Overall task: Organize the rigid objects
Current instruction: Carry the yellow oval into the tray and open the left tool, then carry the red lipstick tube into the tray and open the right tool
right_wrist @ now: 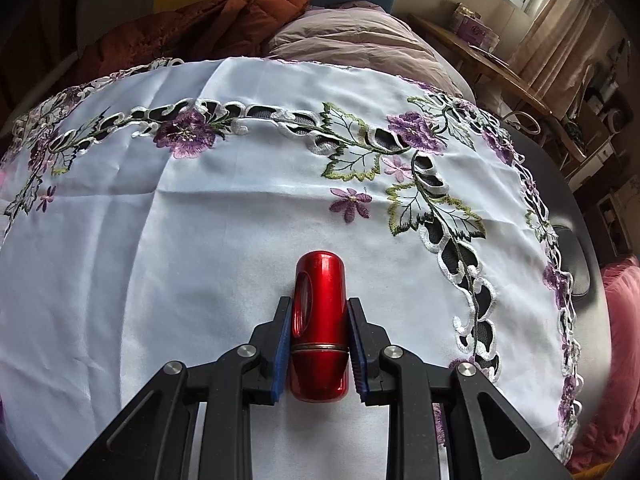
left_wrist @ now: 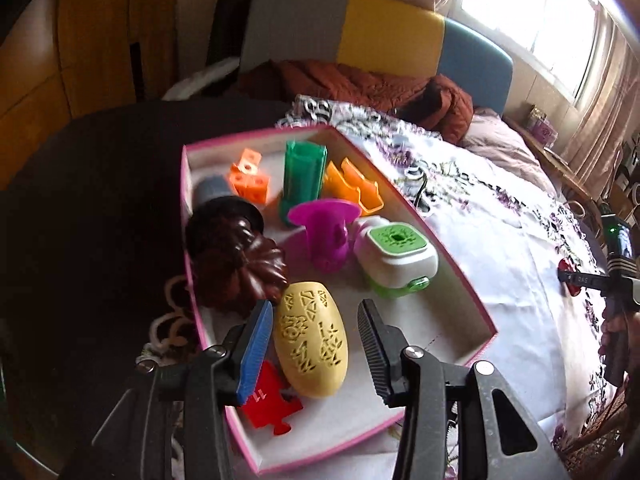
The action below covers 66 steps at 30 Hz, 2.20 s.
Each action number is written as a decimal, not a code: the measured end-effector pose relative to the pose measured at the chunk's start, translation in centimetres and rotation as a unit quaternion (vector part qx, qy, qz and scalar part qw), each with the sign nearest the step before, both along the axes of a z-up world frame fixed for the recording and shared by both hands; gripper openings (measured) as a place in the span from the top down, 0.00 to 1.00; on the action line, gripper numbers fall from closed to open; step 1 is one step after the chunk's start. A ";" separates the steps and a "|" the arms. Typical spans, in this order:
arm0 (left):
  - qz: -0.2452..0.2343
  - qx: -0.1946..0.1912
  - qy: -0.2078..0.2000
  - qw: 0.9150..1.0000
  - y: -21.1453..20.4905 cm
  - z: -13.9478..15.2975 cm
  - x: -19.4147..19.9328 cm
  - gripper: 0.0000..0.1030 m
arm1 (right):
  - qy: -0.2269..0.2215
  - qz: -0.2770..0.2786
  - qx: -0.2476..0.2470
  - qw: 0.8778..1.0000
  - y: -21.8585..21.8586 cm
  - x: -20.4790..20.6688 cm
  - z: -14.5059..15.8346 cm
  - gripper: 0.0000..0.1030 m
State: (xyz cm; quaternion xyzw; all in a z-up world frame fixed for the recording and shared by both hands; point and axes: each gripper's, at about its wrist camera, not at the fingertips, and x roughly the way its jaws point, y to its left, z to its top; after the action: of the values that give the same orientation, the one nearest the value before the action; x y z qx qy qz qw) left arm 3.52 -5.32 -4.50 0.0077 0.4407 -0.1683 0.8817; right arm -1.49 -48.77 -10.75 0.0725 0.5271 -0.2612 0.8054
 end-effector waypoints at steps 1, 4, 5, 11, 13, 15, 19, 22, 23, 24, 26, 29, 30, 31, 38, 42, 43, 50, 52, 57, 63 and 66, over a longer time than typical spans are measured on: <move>0.001 0.005 -0.005 1.000 0.1 0.2 -0.2 0.57 | 0.001 0.001 -0.002 1.000 0.1 0.0 0.0 0.75; 0.012 0.015 -0.016 1.000 0.5 1.0 -0.7 0.57 | 0.002 0.001 -0.001 1.000 0.1 0.0 0.0 0.75; 0.016 0.017 -0.017 1.000 0.7 1.2 -0.7 0.57 | 0.002 0.001 -0.001 1.000 0.2 0.0 -0.1 0.75; 0.036 0.016 -0.018 0.999 2.1 1.7 -1.0 0.57 | 0.003 0.006 -0.009 1.000 0.4 -0.1 -0.1 0.74; 0.040 0.015 -0.019 0.999 2.5 1.6 -1.2 0.57 | 0.004 0.009 -0.012 1.000 0.5 0.0 -0.1 0.74; 0.043 0.012 -0.019 0.999 2.9 1.7 -1.3 0.57 | 0.004 0.008 -0.014 1.000 0.5 0.0 0.0 0.75; 0.049 0.009 -0.023 0.998 3.5 1.8 -1.6 0.57 | -0.011 0.011 -0.014 1.000 0.8 -0.1 0.6 0.75; 0.054 0.003 -0.021 0.998 3.9 1.7 -1.5 0.57 | -0.024 0.016 -0.012 0.999 1.2 -0.1 1.1 0.75; 0.054 0.002 -0.021 0.998 4.0 1.7 -1.4 0.57 | -0.030 0.020 -0.009 0.999 1.3 -0.2 1.4 0.75; 0.054 0.000 -0.021 0.998 4.1 1.8 -1.5 0.57 | -0.035 0.024 -0.008 0.999 1.6 -0.2 1.6 0.75; 0.055 -0.002 -0.021 0.998 4.2 1.7 -1.4 0.57 | -0.049 0.038 0.001 0.998 2.4 -0.1 2.4 0.75; 0.059 -0.005 -0.020 0.998 4.4 1.7 -1.3 0.57 | -0.071 0.069 0.013 0.995 4.4 0.0 3.8 0.75; 0.060 -0.006 -0.019 0.998 4.5 1.6 -1.3 0.57 | -0.079 0.083 0.019 0.993 5.3 0.1 4.3 0.75; 0.061 -0.007 -0.018 0.998 4.6 1.6 -1.3 0.57 | -0.089 0.102 0.026 0.991 6.5 0.2 4.9 0.75; 0.078 -0.010 -0.018 0.997 5.7 1.5 -1.2 0.57 | -0.149 0.280 0.085 0.945 17.3 1.1 9.2 0.75; 0.089 -0.010 -0.015 0.996 6.6 1.4 -1.0 0.57 | -0.151 0.405 0.117 0.894 24.6 1.3 10.3 0.75; 0.091 -0.010 -0.013 0.996 6.8 1.4 -1.0 0.57 | -0.146 0.428 0.123 0.883 26.1 1.4 10.3 0.75; 0.100 -0.015 -0.009 0.995 7.6 1.2 -0.9 0.57 | -0.073 0.508 0.139 0.847 32.7 4.0 6.4 0.75; 0.099 -0.016 -0.007 0.995 7.6 1.1 -0.8 0.57 | -0.043 0.510 0.149 0.846 33.2 5.0 4.6 0.75; 0.099 -0.018 0.001 0.995 7.6 0.6 -0.6 0.57 | -0.046 0.477 0.142 0.866 32.7 6.8 3.1 0.74; 0.095 -0.018 0.007 0.995 7.5 0.3 -0.5 0.57 | -0.020 0.447 0.140 0.883 32.3 8.5 0.6 0.74; 0.095 -0.017 0.005 0.995 7.5 0.4 -0.6 0.57 | -0.032 0.434 0.147 0.888 31.7 8.5 0.5 0.74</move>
State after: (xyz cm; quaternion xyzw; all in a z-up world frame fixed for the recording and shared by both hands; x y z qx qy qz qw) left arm 2.96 2.21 -4.13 -0.0499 0.4410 -0.0910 0.8915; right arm 7.06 -17.02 -10.23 -0.0374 0.5123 0.1969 0.8351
